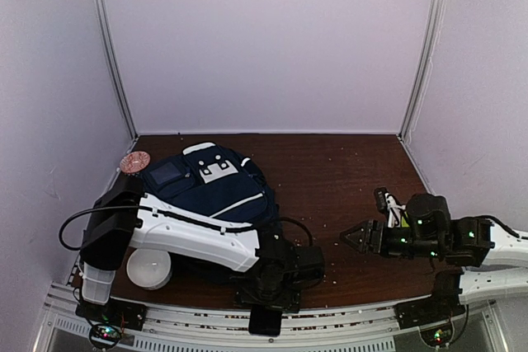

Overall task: Pack the student bag
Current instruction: Pick up the personal item from the center of the board.

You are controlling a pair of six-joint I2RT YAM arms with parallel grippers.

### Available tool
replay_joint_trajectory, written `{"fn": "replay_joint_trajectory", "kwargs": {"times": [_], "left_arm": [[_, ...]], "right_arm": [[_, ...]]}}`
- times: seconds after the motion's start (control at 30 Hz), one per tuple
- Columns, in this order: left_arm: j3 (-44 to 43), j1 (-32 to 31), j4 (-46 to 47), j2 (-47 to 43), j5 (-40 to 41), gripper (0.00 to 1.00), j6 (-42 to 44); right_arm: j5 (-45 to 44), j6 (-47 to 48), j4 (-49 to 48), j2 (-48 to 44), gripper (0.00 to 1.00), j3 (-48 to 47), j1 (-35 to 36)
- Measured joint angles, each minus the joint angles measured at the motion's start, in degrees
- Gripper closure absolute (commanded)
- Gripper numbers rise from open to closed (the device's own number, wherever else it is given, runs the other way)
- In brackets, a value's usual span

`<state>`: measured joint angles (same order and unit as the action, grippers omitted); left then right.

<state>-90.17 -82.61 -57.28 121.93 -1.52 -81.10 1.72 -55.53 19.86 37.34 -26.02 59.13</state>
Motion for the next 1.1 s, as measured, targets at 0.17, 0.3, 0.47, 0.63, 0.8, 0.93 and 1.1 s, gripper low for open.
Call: {"fn": "replay_joint_trajectory", "kwargs": {"times": [0.17, 0.3, 0.47, 0.63, 0.8, 0.93, 1.1], "left_arm": [[0.4, 0.5, 0.9, 0.0, -0.7, 0.12, 0.5], [0.7, 0.9, 0.8, 0.0, -1.5, 0.21, 1.1], [1.0, 1.1, 0.8, -0.4, -1.9, 0.37, 1.4], [0.8, 1.1, 0.5, -0.5, -0.8, 0.44, 1.7], [-2.1, 1.0, -2.8, -0.5, 2.8, 0.44, 3.2], [-4.8, 0.9, -4.2, -0.6, 4.9, 0.44, 4.1], [-7.4, -0.2, -6.6, -0.7, 6.5, 0.44, 5.0]], "right_arm": [[0.0, 0.0, -0.2, 0.8, 0.26, 0.0, 0.0], [0.0, 0.1, -0.3, 1.6, 0.26, 0.0, 0.0], [0.0, 0.5, -0.3, 1.6, 0.26, -0.1, 0.0], [0.0, 1.1, -0.2, 1.6, 0.26, -0.3, 0.0], [-0.2, 1.2, 0.7, 0.6, 0.26, -1.0, 0.0], [-0.7, 1.4, 1.9, -0.5, 0.26, -2.1, 0.0], [-1.2, 1.6, 2.9, -1.0, 0.26, -2.8, 0.0]]}}
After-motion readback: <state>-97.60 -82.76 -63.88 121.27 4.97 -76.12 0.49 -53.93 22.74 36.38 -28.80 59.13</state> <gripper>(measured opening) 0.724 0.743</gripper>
